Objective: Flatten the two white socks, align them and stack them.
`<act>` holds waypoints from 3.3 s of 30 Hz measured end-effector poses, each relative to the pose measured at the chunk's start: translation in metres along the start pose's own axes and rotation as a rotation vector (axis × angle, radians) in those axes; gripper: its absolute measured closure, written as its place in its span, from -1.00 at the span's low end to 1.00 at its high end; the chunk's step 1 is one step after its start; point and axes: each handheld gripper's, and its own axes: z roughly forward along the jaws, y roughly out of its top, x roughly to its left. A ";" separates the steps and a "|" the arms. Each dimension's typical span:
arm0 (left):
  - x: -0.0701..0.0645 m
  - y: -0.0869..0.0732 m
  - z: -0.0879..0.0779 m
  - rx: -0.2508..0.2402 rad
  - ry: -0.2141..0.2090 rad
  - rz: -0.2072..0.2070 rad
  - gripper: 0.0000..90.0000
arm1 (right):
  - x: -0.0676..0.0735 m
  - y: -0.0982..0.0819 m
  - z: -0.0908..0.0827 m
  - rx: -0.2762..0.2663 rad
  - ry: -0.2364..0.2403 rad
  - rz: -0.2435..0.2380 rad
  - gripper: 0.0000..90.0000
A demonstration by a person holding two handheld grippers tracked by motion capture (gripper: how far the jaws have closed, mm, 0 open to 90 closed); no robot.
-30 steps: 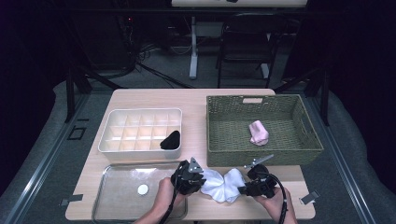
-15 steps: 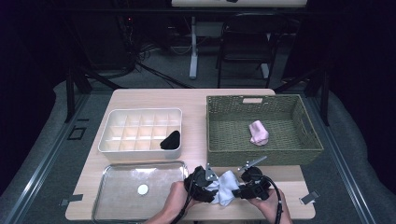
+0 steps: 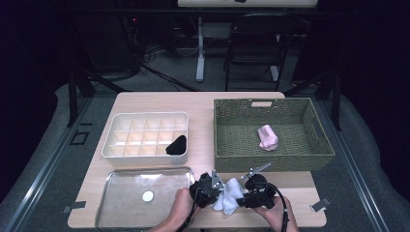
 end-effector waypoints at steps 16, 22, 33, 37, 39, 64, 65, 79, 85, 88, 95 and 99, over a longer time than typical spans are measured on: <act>0.025 -0.002 -0.031 -0.065 -0.046 -0.110 0.85 | -0.021 -0.009 -0.015 -0.014 -0.051 0.058 0.60; 0.032 -0.007 -0.037 -0.059 -0.059 -0.147 0.83 | -0.029 -0.013 -0.020 0.012 -0.058 0.071 0.60; 0.030 -0.010 -0.036 -0.011 -0.085 -0.155 0.81 | -0.046 -0.022 -0.028 0.004 -0.102 0.108 0.60; 0.034 -0.013 -0.034 0.034 -0.100 -0.167 0.77 | -0.052 -0.024 -0.032 0.021 -0.114 0.110 0.60; 0.035 -0.015 -0.034 0.049 -0.103 -0.195 0.71 | -0.054 -0.025 -0.034 0.025 -0.114 0.112 0.60; 0.040 -0.008 -0.016 0.103 -0.017 -0.124 0.51 | -0.051 -0.023 -0.043 -0.069 -0.183 0.101 0.61; 0.040 -0.008 -0.014 0.116 -0.022 -0.117 0.55 | -0.050 -0.023 -0.043 -0.059 -0.196 0.094 0.65; 0.029 -0.008 -0.016 0.174 -0.062 -0.079 0.75 | -0.045 -0.022 -0.042 -0.071 -0.218 0.078 0.73; 0.031 -0.008 -0.016 0.171 -0.071 -0.090 0.72 | -0.046 -0.020 -0.039 -0.063 -0.184 0.096 0.31; 0.031 -0.008 -0.016 0.171 -0.076 -0.093 0.72 | -0.052 -0.023 -0.043 -0.079 -0.215 0.146 0.28; 0.031 -0.008 -0.017 0.175 -0.085 -0.096 0.72 | -0.054 -0.022 -0.028 -0.016 -0.207 0.180 0.69; 0.028 -0.008 -0.016 0.164 -0.111 -0.097 0.74 | -0.050 -0.022 -0.036 -0.017 -0.260 0.160 0.78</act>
